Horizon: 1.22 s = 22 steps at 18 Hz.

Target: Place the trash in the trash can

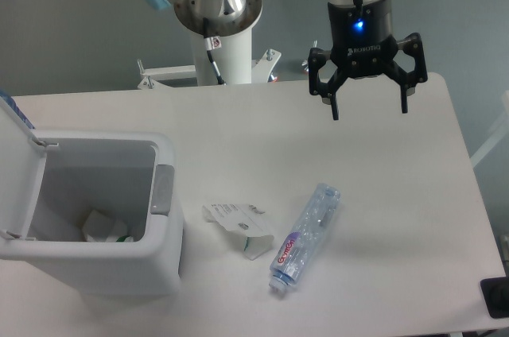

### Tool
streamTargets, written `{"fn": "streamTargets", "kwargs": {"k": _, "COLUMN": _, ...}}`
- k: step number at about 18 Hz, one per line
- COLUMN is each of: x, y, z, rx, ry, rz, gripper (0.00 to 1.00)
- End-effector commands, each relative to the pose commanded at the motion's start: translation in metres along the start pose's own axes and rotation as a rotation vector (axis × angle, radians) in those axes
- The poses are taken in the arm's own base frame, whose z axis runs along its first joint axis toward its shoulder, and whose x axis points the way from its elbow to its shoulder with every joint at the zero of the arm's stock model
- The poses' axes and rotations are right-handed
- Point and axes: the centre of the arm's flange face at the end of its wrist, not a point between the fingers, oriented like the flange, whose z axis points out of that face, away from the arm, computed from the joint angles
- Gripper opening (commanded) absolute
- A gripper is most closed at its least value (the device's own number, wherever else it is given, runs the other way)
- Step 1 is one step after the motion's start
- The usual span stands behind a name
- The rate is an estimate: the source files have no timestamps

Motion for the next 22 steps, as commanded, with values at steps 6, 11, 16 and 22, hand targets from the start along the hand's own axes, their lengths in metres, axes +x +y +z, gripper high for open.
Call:
{"fn": "streamTargets", "kwargs": {"k": 6, "x": 0.000, "y": -0.001, "z": -0.002, "rx": 0.009, "ry": -0.007, "rz": 0.006, "gripper": 1.00}}
{"fn": "streamTargets", "kwargs": {"k": 11, "x": 0.002, "y": 0.001, "z": 0.009, "rx": 0.028, "ry": -0.012, "rz": 0.006, "gripper": 1.00}}
{"fn": "streamTargets", "kwargs": {"k": 16, "x": 0.024, "y": 0.027, "z": 0.044, "rx": 0.019, "ry": -0.001, "rz": 0.004, "gripper": 1.00}}
{"fn": "streamTargets", "kwargs": {"k": 22, "x": 0.043, "y": 0.026, "z": 0.065, "rx": 0.027, "ry": 0.073, "rz": 0.032, "gripper": 1.00}}
